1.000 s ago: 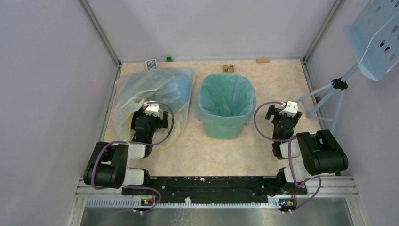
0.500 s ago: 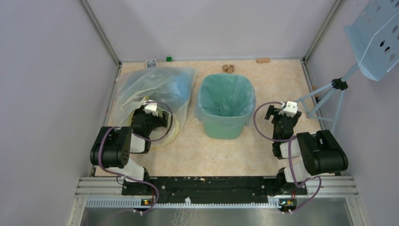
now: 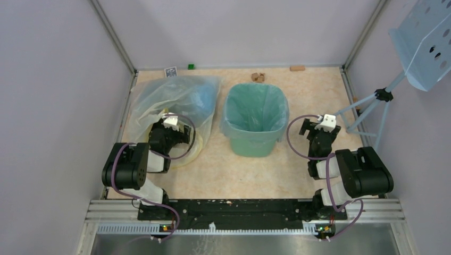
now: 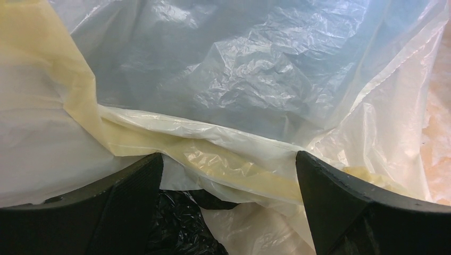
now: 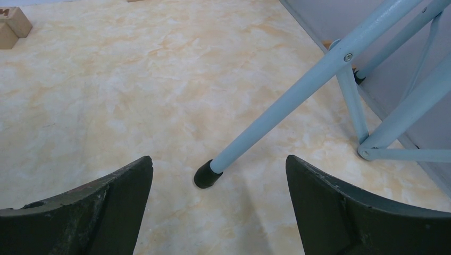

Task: Put the trash bags into the trash bin

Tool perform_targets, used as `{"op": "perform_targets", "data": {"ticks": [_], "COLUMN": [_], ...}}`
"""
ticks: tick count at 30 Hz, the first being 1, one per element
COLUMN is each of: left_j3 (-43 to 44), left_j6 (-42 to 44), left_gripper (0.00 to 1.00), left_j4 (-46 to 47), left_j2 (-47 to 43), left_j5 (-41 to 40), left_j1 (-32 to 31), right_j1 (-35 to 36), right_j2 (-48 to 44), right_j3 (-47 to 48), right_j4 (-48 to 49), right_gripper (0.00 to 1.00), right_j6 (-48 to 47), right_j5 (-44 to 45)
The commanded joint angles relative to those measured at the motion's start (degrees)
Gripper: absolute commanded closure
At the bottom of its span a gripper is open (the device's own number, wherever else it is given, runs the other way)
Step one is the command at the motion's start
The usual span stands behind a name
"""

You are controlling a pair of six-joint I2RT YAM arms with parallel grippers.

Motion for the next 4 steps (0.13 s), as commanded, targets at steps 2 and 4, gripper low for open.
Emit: {"op": "perform_targets", "data": {"ticks": [2,4], "left_j3": [1.38,1.24], "left_j6": [0.67,0.59], "left_gripper": [0.01,0.01], "left_j4": [2.46,2.44], "left_j2": [-0.83,-1.08], "left_j5": [1.22,1.28], "left_j1": [0.16,0.16], "right_j1": [-0.44,-0.43], "right_j2": [0.05,-0.02], "right_j3": [1.35,1.35], "right_j4": [1.91,1.86], "right_gripper": [0.06,0.06], "right_j6": [0.87,0.85], "right_j5": [-0.70,-0.70]}}
